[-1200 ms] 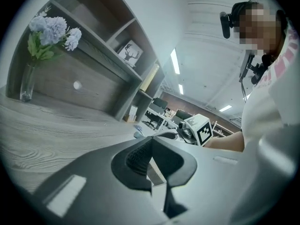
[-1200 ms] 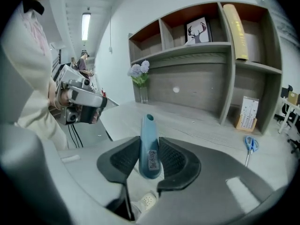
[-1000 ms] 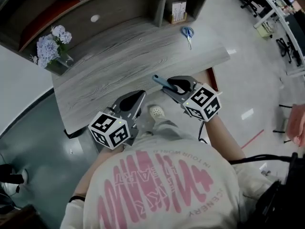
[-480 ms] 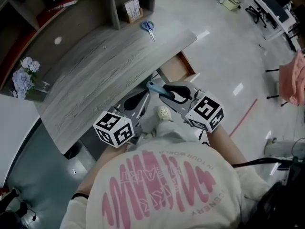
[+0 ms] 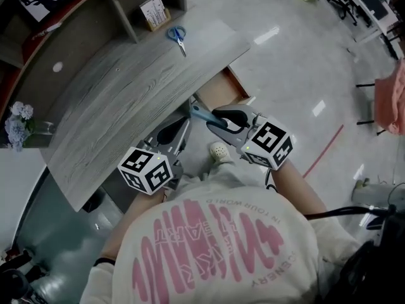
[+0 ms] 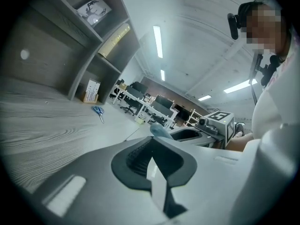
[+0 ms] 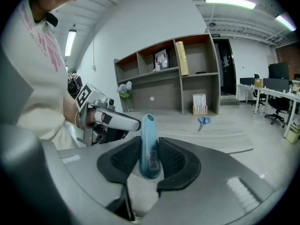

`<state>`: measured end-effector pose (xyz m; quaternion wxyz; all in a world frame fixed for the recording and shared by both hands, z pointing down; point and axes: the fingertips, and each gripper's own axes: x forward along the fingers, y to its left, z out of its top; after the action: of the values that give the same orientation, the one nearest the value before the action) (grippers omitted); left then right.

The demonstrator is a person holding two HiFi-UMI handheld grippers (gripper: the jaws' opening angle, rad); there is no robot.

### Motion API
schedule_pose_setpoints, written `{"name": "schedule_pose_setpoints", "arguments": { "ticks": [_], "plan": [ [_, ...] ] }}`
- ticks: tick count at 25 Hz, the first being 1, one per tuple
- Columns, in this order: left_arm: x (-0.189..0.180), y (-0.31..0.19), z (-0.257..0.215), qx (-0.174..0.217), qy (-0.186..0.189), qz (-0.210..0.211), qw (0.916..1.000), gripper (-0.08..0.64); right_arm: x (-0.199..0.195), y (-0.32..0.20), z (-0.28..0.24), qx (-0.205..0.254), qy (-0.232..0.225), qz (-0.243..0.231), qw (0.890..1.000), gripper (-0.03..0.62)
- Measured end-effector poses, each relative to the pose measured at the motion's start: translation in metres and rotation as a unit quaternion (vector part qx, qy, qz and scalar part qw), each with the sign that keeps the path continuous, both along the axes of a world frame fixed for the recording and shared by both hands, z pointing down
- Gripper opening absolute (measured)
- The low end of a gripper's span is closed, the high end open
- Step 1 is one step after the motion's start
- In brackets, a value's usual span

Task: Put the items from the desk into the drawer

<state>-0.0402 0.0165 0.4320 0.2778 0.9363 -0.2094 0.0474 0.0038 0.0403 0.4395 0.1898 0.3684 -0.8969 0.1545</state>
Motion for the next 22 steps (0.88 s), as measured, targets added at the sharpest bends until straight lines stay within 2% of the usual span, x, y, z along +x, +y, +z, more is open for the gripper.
{"name": "schedule_pose_setpoints", "arguments": {
  "ticks": [9, 12, 16, 22],
  "plan": [
    [0.047, -0.018, 0.030, -0.030, -0.040, -0.020, 0.9985, 0.020, 0.074, -0.038, 0.064, -0.062, 0.018, -0.024, 0.998, 0.126],
    [0.056, -0.026, 0.044, -0.041, -0.056, -0.038, 0.9968, 0.020, 0.094, -0.048, 0.090, -0.093, 0.003, -0.029, 0.995, 0.126],
    [0.066, -0.038, 0.057, -0.060, -0.060, -0.076, 0.9934, 0.020, 0.106, -0.059, 0.112, -0.128, -0.026, -0.045, 0.990, 0.126],
    [0.075, -0.043, 0.076, -0.082, -0.074, -0.096, 0.9893, 0.020, 0.117, -0.072, 0.160, -0.156, -0.004, -0.077, 0.985, 0.126]
  ]
}}
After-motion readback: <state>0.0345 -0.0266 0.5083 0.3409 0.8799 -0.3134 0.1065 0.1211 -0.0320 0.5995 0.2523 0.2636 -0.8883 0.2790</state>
